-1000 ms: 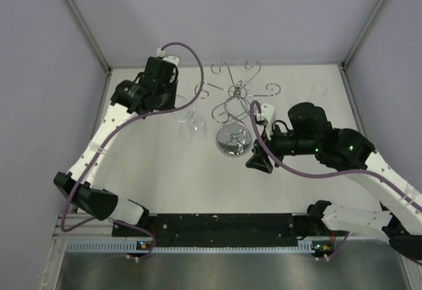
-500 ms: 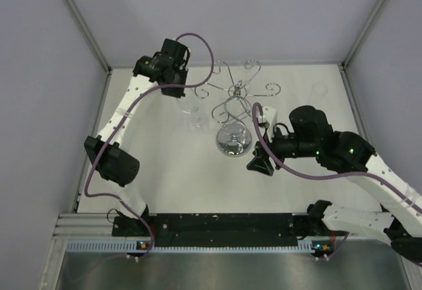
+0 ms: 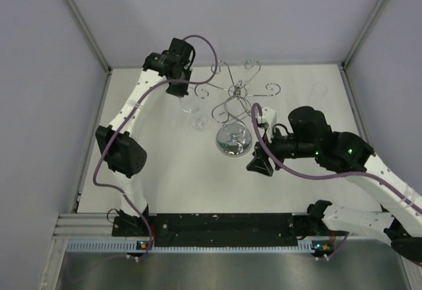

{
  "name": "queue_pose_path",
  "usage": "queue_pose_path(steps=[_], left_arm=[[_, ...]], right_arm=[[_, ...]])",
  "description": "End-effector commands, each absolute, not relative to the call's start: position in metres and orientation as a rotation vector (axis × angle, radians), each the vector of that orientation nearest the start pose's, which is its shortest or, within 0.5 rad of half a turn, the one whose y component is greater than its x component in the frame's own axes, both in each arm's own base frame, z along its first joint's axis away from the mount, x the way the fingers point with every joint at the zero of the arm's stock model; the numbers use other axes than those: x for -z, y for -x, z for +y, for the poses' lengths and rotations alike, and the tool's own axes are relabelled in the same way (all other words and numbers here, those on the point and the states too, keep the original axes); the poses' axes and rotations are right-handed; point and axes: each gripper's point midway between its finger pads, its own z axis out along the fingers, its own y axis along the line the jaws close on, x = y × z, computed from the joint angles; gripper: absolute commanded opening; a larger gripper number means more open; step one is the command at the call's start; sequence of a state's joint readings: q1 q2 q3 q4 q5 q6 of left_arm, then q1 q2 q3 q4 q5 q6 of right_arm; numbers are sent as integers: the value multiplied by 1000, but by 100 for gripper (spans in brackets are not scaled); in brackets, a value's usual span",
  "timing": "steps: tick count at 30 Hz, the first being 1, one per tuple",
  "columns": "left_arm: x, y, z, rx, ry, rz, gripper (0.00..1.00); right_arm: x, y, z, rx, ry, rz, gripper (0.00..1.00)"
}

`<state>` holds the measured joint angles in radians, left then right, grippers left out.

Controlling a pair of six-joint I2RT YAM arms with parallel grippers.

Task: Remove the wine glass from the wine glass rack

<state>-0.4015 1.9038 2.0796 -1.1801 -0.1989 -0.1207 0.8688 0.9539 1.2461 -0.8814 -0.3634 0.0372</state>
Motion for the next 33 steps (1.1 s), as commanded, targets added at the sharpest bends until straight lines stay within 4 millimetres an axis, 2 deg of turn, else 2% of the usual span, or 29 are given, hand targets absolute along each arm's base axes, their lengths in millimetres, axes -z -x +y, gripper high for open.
queue_pose_path(steps=[1,11,33], left_arm=[[-250,-424,-141,-69,-279,2467,0],[-243,-428,-131,-158,-262,2475,0],[-211,-427,-131,-230,-285,2543,0]], right_arm=[[-295,-118,244,-922,1106,1938,56],[-292,-119,244,-919,1110,1942,56],[-288,-117,240,-912,1105,1941,56]])
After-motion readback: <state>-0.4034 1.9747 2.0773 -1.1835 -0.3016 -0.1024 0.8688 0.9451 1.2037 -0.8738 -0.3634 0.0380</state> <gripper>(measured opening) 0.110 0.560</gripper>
